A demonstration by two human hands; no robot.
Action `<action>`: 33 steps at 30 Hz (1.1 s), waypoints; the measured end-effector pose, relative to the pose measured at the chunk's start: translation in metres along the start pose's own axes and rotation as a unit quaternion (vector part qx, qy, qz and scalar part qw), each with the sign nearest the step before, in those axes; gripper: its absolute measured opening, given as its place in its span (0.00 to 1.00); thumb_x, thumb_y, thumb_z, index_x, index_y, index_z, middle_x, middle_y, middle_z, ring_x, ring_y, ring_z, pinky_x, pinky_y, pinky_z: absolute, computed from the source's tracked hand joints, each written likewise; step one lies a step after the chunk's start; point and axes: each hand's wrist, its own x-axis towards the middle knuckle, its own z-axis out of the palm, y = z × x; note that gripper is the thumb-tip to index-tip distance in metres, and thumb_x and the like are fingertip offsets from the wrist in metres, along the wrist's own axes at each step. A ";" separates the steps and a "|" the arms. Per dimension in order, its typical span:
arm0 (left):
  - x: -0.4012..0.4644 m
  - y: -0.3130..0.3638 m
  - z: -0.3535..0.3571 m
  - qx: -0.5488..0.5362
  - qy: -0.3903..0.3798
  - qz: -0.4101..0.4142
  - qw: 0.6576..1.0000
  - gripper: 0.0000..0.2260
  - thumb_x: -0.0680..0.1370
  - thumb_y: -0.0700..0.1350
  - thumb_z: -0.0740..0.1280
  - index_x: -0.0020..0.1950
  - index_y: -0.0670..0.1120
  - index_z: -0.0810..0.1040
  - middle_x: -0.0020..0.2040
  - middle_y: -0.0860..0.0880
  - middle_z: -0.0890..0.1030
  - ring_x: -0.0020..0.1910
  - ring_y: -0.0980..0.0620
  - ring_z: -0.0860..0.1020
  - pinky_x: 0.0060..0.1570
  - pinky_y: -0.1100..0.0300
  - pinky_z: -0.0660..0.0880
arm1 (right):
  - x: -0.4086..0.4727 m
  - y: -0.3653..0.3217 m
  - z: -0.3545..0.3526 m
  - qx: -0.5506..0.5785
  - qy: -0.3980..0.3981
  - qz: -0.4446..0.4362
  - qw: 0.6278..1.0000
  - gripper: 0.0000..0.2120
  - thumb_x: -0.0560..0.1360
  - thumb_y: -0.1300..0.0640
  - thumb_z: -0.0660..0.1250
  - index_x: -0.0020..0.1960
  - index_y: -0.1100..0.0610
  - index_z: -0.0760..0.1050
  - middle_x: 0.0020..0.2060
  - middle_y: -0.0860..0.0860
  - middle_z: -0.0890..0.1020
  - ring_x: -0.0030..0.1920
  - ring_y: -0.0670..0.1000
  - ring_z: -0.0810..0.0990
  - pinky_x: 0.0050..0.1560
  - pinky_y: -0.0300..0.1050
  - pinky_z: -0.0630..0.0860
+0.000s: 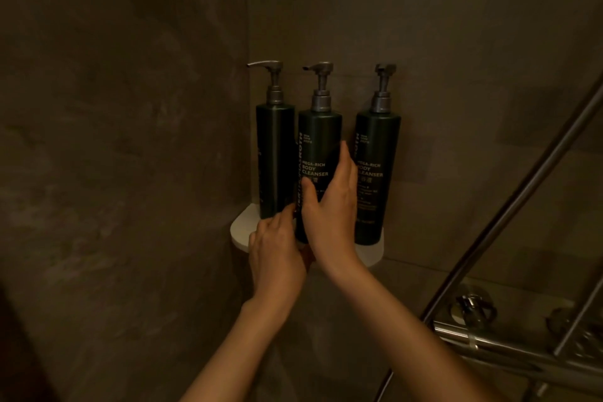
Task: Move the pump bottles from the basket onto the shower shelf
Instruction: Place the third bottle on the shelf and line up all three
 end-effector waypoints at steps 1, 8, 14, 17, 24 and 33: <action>0.000 -0.001 -0.003 -0.008 -0.003 0.002 1.000 0.26 0.76 0.45 0.66 0.73 0.49 0.64 0.66 0.48 0.74 0.65 0.49 0.69 0.64 0.50 0.68 | -0.001 0.001 -0.002 0.005 -0.010 0.001 1.000 0.34 0.77 0.58 0.64 0.76 0.52 0.48 0.74 0.49 0.59 0.73 0.45 0.57 0.69 0.38 0.54; 0.001 -0.017 -0.032 -0.093 0.045 0.019 0.994 0.25 0.75 0.47 0.68 0.72 0.51 0.66 0.68 0.51 0.71 0.66 0.55 0.68 0.66 0.53 0.68 | -0.036 0.019 -0.019 0.018 -0.048 -0.018 0.999 0.32 0.77 0.58 0.64 0.75 0.49 0.52 0.73 0.44 0.59 0.72 0.38 0.57 0.66 0.23 0.54; 0.034 -0.026 -0.020 -0.150 0.041 -0.003 0.988 0.30 0.75 0.46 0.69 0.74 0.48 0.61 0.70 0.49 0.68 0.67 0.53 0.69 0.64 0.56 0.68 | -0.041 0.030 -0.005 -0.088 -0.012 -0.036 0.995 0.33 0.75 0.53 0.66 0.75 0.54 0.54 0.72 0.51 0.63 0.71 0.47 0.63 0.68 0.39 0.63; 0.050 -0.026 -0.014 -0.166 0.042 -0.008 0.985 0.33 0.73 0.46 0.71 0.75 0.49 0.59 0.69 0.49 0.68 0.66 0.53 0.68 0.61 0.59 0.66 | -0.037 0.031 0.001 -0.168 0.011 -0.052 0.984 0.37 0.74 0.49 0.68 0.75 0.58 0.53 0.71 0.55 0.65 0.70 0.52 0.66 0.65 0.43 0.65; 0.075 -0.021 -0.004 -0.205 0.086 -0.018 0.975 0.34 0.70 0.47 0.73 0.73 0.48 0.62 0.66 0.48 0.72 0.64 0.52 0.71 0.59 0.57 0.69 | -0.021 0.027 0.013 -0.229 0.043 -0.039 0.972 0.41 0.70 0.49 0.72 0.74 0.60 0.55 0.66 0.58 0.72 0.63 0.56 0.74 0.52 0.50 0.76; 0.067 -0.032 -0.010 -0.213 0.095 -0.001 0.973 0.32 0.70 0.45 0.73 0.72 0.49 0.65 0.63 0.49 0.75 0.60 0.55 0.73 0.55 0.61 0.70 | -0.012 0.036 0.013 -0.129 -0.022 -0.007 0.991 0.40 0.73 0.50 0.69 0.76 0.55 0.50 0.71 0.53 0.66 0.70 0.50 0.65 0.65 0.43 0.64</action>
